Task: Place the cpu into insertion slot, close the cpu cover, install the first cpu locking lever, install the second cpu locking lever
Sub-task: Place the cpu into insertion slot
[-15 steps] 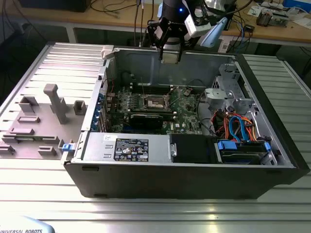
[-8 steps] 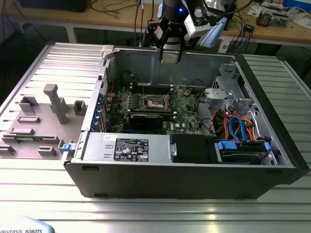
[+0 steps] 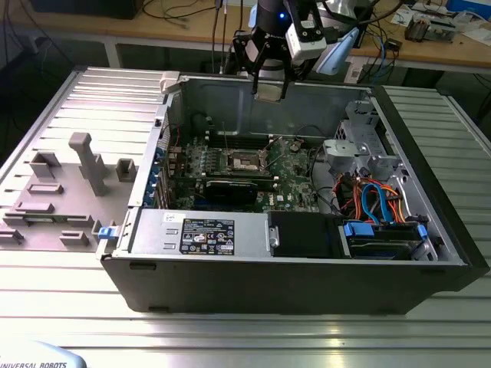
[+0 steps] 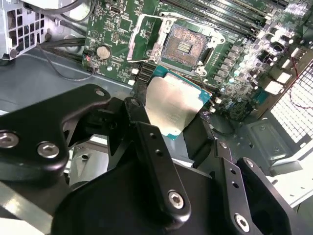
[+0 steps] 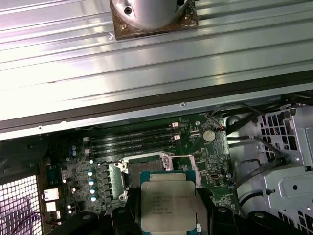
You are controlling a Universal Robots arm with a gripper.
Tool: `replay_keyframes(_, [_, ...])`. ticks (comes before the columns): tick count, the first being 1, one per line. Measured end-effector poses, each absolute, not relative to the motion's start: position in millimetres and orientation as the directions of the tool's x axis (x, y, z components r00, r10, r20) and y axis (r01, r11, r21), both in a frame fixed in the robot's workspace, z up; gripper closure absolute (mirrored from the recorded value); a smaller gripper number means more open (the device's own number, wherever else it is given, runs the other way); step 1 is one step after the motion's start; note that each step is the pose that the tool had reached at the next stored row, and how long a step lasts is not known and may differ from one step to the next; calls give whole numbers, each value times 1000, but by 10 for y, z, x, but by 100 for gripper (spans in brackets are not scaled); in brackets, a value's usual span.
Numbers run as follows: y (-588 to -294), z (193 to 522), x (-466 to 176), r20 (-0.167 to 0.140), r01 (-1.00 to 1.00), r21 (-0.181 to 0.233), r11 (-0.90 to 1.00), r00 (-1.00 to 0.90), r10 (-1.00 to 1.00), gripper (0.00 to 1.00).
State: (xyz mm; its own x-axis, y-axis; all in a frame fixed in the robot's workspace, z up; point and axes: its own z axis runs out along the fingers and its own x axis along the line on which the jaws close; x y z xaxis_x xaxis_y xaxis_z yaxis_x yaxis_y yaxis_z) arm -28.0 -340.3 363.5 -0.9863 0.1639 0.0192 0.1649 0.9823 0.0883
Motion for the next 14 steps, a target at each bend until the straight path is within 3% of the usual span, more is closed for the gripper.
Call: replay_keyframes(14, [-3403, 3634, -280, 19, 204, 88, 975, -979, 203, 46])
